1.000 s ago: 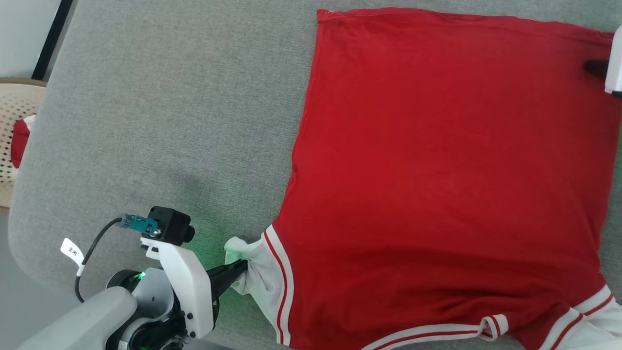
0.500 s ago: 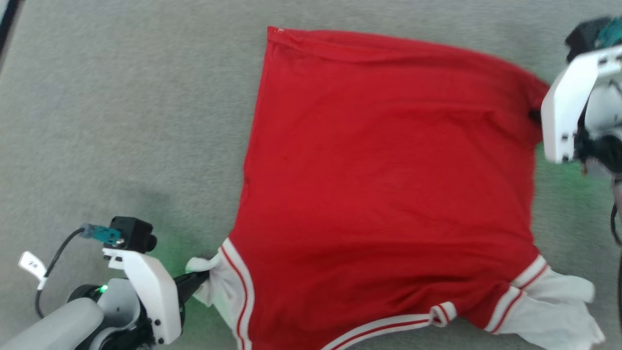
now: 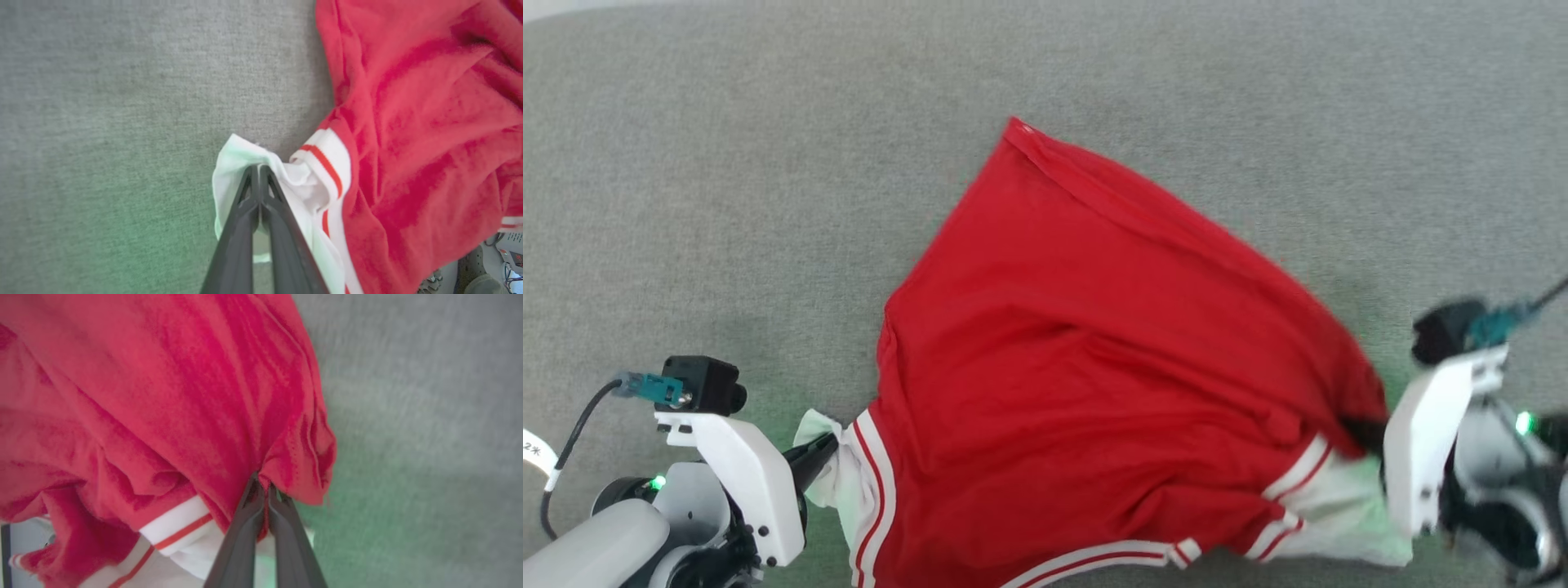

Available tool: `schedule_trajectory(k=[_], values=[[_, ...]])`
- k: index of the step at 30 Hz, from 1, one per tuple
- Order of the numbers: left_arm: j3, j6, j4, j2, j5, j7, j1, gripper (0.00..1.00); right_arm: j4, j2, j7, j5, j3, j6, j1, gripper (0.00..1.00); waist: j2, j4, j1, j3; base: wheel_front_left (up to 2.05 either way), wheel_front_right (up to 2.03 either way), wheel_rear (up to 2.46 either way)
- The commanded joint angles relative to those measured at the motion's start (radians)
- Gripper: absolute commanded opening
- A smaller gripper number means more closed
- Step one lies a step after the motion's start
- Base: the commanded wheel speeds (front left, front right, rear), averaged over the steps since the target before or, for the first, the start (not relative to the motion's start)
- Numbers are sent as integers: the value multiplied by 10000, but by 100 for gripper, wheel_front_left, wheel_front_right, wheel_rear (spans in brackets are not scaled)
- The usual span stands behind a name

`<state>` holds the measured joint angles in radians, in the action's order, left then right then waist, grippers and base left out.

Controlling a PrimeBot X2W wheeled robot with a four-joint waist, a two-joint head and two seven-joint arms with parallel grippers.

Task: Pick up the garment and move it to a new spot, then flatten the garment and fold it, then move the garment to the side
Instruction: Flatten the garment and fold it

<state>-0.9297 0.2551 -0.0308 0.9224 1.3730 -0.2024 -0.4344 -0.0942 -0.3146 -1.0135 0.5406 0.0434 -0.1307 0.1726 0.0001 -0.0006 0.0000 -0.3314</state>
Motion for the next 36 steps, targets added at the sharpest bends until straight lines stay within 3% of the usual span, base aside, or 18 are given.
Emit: schedule_trajectory(k=[1,5,6,7,8,14,21,25,30,36], values=[[-2,54,-34,30,45,-41,134,0,-176,244,-68,-128,-79,0,-407,0,-1,-71,0,92,0,0,0],[-18,93,-110,34,89,-69,187,0,-289,809,427,-471,-160,1,-1339,0,-1,-120,0,167,0,0,0],[-19,104,-109,35,100,-48,213,0,-130,882,701,-571,-132,1,-1416,28,-1,-140,0,194,0,0,0],[-20,107,-111,27,98,-47,225,0,47,839,900,-607,-11,0,-1456,68,-1,-147,0,210,0,0,0],[-25,93,-106,11,93,-45,234,0,243,824,1115,-598,47,1,-1468,100,-1,-150,0,229,0,0,0],[-27,85,-43,-55,113,8,292,0,372,587,1770,-645,-160,27,-1376,100,-1,-83,0,381,0,0,0],[-27,111,-123,-95,139,101,352,0,-1910,423,1942,-869,-662,0,-1442,100,-1,139,0,490,0,0,0],[-24,168,-188,-150,89,129,332,0,-2617,369,2266,-1108,-551,0,-825,100,-1,302,0,434,0,0,0],[-76,91,-149,-380,-39,36,38,0,-1833,-15,2931,-1007,359,0,558,100,-1,704,0,370,0,0,0],[-293,-110,50,-881,-281,-193,-381,0,470,-543,3711,-611,1629,0,2838,100,-1,1518,0,296,0,0,0]])
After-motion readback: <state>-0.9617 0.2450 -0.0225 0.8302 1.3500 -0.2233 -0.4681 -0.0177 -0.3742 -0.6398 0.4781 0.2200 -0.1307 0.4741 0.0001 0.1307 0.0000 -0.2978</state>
